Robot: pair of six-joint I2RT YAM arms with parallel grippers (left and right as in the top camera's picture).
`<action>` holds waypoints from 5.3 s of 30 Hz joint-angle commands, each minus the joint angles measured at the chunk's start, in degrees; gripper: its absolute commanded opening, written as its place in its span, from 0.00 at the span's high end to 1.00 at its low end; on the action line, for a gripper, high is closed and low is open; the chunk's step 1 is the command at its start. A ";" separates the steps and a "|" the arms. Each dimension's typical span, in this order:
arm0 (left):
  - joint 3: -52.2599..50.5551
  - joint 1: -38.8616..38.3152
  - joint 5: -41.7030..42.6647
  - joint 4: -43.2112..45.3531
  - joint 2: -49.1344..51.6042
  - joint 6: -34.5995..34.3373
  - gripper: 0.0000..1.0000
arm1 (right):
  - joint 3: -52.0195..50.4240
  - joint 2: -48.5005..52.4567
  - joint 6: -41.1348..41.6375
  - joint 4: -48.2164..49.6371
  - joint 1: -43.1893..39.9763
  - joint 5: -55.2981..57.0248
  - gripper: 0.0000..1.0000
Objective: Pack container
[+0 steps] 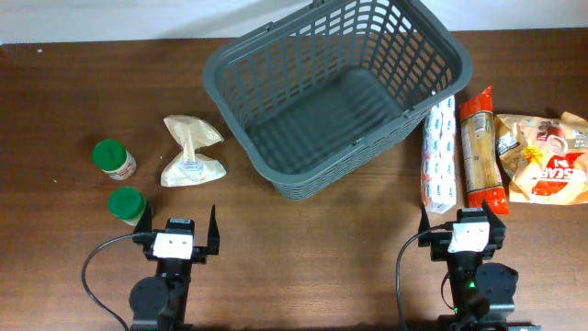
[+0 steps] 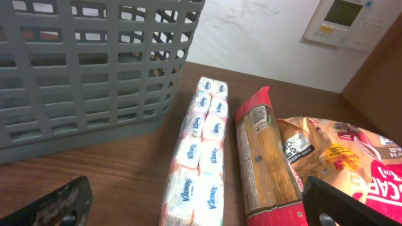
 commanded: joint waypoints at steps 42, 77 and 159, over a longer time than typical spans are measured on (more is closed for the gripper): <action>-0.28 0.26 0.48 -0.20 -0.48 0.48 0.01 | -0.33 -0.59 0.22 -0.13 0.52 0.70 0.01; 85.33 0.26 13.81 -55.23 51.71 -10.34 0.01 | 77.46 51.01 10.67 -54.62 0.52 -15.41 0.01; 105.15 -30.34 -4.94 -76.83 98.71 -2.23 0.98 | 113.26 102.75 19.54 -71.04 0.63 -19.41 0.96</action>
